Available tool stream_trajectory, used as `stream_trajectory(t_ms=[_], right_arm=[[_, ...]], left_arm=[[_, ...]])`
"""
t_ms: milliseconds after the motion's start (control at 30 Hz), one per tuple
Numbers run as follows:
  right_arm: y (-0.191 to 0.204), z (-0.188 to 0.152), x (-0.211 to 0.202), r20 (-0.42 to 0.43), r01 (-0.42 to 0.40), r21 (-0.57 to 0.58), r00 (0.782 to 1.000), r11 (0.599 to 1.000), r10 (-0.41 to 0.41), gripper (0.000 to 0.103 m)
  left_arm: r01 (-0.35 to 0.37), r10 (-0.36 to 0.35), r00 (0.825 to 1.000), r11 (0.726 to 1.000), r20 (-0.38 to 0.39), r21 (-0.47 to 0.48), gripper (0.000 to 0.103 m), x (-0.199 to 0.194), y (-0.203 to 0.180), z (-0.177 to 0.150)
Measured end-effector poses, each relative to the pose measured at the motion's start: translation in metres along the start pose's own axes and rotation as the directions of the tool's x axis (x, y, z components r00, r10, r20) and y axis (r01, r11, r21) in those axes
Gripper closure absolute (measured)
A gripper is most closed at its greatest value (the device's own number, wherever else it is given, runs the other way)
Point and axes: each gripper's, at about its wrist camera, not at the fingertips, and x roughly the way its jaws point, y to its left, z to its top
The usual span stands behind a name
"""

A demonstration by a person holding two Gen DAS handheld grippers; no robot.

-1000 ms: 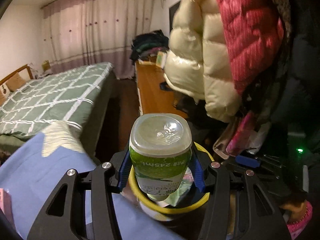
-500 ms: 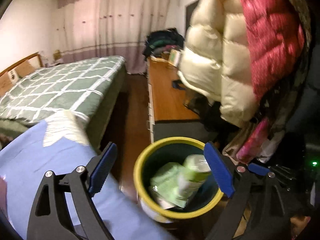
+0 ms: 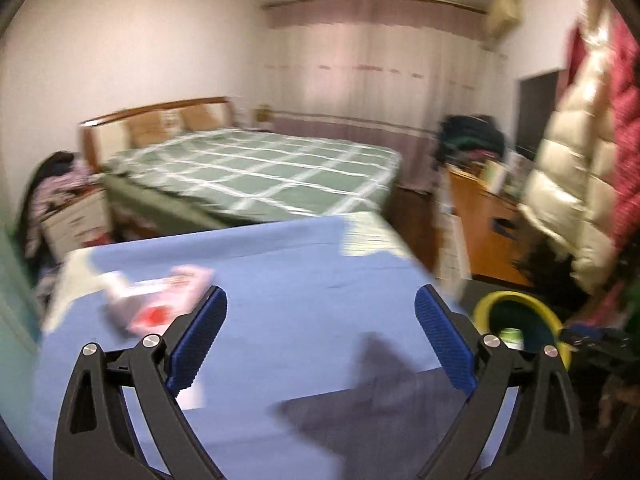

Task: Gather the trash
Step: 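Move the right gripper to the pink milk box and grasp it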

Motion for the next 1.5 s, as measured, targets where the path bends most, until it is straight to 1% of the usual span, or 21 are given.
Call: stream_trajectory(t_ms=[100,133,233,333,367,433,467,567,633,767,867,933,1000,1133,1167,1233,1333,1400,1500], right_arm=[[0.039,0.010,0.010,-0.008,-0.061,-0.051,0.998,0.997,0.061,0.051],[0.051,0.013,0.012,-0.011,-0.079,-0.067,0.997,0.995,0.078,0.051],[0.100,0.021,0.025,-0.027,-0.142,-0.125,0.990,0.982,0.140,0.051],[0.160,0.026,0.037,-0.050,-0.218,-0.194,0.976,0.957,0.212,0.051],[0.174,0.028,0.041,-0.057,-0.236,-0.207,0.972,0.949,0.229,0.051],[0.211,0.032,0.050,-0.085,-0.298,-0.235,0.954,0.925,0.286,0.051],[0.224,0.034,0.052,-0.095,-0.318,-0.243,0.948,0.917,0.304,0.051],[0.276,0.038,0.062,-0.127,-0.366,-0.273,0.930,0.889,0.344,0.050],[0.303,0.039,0.067,-0.137,-0.387,-0.282,0.922,0.878,0.363,0.046],[0.364,0.035,0.082,-0.140,-0.399,-0.315,0.917,0.861,0.374,0.040],[0.397,0.029,0.098,-0.159,-0.411,-0.299,0.911,0.861,0.380,0.035],[0.413,0.027,0.107,-0.160,-0.393,-0.292,0.919,0.872,0.361,0.032],[0.423,0.025,0.116,-0.166,-0.381,-0.281,0.923,0.881,0.347,0.030],[0.442,0.024,0.135,-0.164,-0.317,-0.262,0.945,0.911,0.282,0.026],[0.446,0.023,0.139,-0.168,-0.311,-0.256,0.947,0.915,0.275,0.026],[0.451,0.021,0.148,-0.184,-0.298,-0.250,0.949,0.921,0.257,0.026],[0.461,0.019,0.159,-0.181,-0.256,-0.256,0.960,0.932,0.214,0.026],[0.460,0.018,0.165,-0.177,-0.237,-0.255,0.965,0.938,0.196,0.026],[0.448,0.018,0.171,-0.184,-0.221,-0.241,0.966,0.945,0.180,0.027]], left_arm=[[-0.112,0.113,0.994,0.992,0.005,-0.054,0.009,-0.010,0.055,-0.013],[-0.151,0.152,0.988,0.985,0.001,-0.081,0.009,-0.013,0.076,-0.018],[-0.234,0.234,0.972,0.962,-0.017,-0.138,0.009,-0.019,0.124,-0.031],[-0.339,0.338,0.941,0.927,-0.036,-0.162,0.009,-0.019,0.166,-0.045],[-0.366,0.364,0.930,0.916,-0.039,-0.167,0.009,-0.019,0.178,-0.049],[-0.434,0.432,0.900,0.884,-0.048,-0.175,0.009,-0.018,0.198,-0.057],[-0.449,0.447,0.893,0.874,-0.055,-0.189,0.009,-0.020,0.207,-0.061],[-0.456,0.451,0.889,0.850,-0.082,-0.263,0.009,-0.019,0.225,-0.068],[-0.464,0.458,0.884,0.837,-0.092,-0.290,0.009,-0.019,0.233,-0.071],[-0.478,0.475,0.875,0.819,-0.093,-0.318,0.009,-0.025,0.239,-0.075],[-0.495,0.500,0.863,0.802,-0.079,-0.334,0.009,-0.031,0.243,-0.077],[-0.501,0.509,0.858,0.795,-0.073,-0.344,0.009,-0.034,0.244,-0.078],[-0.503,0.512,0.856,0.790,-0.073,-0.350,0.009,-0.036,0.244,-0.078],[-0.508,0.521,0.850,0.776,-0.074,-0.374,0.009,-0.042,0.249,-0.079],[-0.508,0.522,0.850,0.772,-0.075,-0.381,0.009,-0.043,0.250,-0.080],[-0.505,0.519,0.851,0.768,-0.080,-0.395,0.009,-0.044,0.254,-0.081],[-0.498,0.511,0.855,0.768,-0.083,-0.403,0.009,-0.045,0.255,-0.083],[-0.498,0.511,0.856,0.769,-0.083,-0.402,0.009,-0.045,0.255,-0.083],[-0.494,0.506,0.858,0.772,-0.083,-0.401,0.009,-0.045,0.254,-0.083]])
